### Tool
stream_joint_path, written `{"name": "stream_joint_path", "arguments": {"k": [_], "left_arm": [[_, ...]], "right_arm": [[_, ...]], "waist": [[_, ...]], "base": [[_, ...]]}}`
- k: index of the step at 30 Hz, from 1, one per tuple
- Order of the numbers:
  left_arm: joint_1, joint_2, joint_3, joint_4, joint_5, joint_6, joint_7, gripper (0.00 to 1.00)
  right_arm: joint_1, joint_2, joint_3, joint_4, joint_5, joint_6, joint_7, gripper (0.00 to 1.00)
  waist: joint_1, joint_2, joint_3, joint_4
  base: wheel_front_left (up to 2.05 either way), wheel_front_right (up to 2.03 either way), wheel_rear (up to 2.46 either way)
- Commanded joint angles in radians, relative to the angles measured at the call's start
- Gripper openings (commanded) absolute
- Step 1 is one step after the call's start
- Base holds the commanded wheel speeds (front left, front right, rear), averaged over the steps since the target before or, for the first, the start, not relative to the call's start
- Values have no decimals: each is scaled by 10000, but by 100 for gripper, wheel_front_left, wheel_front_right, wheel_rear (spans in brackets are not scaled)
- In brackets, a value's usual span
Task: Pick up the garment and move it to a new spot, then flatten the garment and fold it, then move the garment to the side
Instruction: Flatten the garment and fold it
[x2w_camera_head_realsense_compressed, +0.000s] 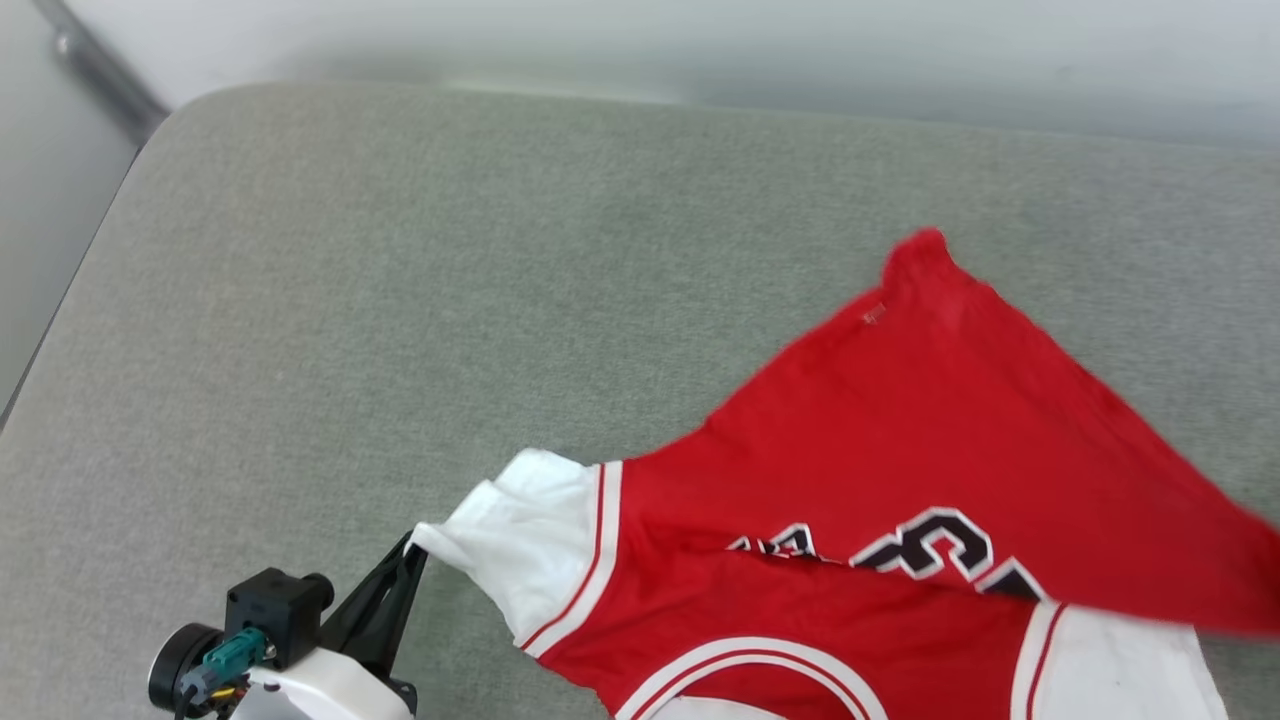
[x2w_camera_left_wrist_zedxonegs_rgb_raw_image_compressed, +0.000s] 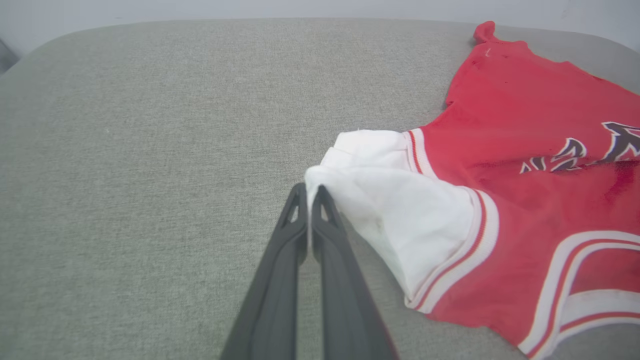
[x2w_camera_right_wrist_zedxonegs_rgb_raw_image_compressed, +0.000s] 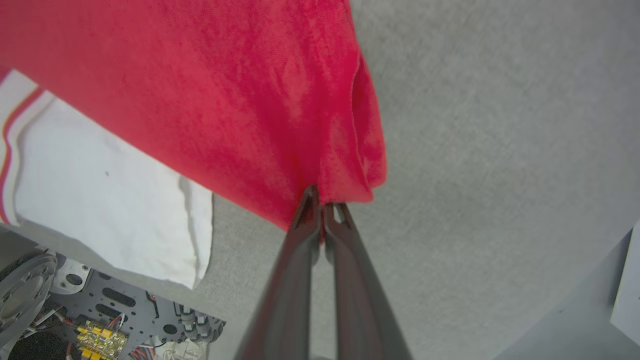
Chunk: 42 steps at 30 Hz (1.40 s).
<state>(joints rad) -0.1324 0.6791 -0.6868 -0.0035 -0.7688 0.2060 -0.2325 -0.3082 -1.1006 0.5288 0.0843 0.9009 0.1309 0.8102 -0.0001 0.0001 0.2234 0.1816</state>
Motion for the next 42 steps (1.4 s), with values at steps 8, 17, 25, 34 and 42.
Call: {"name": "stream_joint_path", "arguments": {"k": [8, 17, 25, 34, 42], "left_arm": [[289, 106, -24, -127, -39, 115, 34, 0], [424, 205, -5, -143, -112, 236, 56, 0], [101, 138, -125, -297, 94, 199, 158, 0], [-796, -263, -332, -341, 444, -18, 160, 0], [-1453, -723, -443, -203, 737, -213, 21, 0]], "right_arm": [[3324, 688, -522, 626, 362, -3, -1160, 0], [3906, 1082, -2076, -205, 248, -5, -1806, 100], [2140, 601, -3862, -2316, -126, -3, -1108, 100], [-1411, 530, -2787, -2896, -884, -3, 1689, 100], [-4480, 1961, -607, -1451, -2031, -3, 3628, 100]], "waist": [[1, -1, -274, -404], [1, -1, -302, -696], [1, -1, -34, -477], [1, -1, 958, 320], [1, -1, 1958, 852]], "base": [[0, 0, 0], [0, 0, 0], [0, 0, 0], [0, 0, 0], [0, 0, 0]]}}
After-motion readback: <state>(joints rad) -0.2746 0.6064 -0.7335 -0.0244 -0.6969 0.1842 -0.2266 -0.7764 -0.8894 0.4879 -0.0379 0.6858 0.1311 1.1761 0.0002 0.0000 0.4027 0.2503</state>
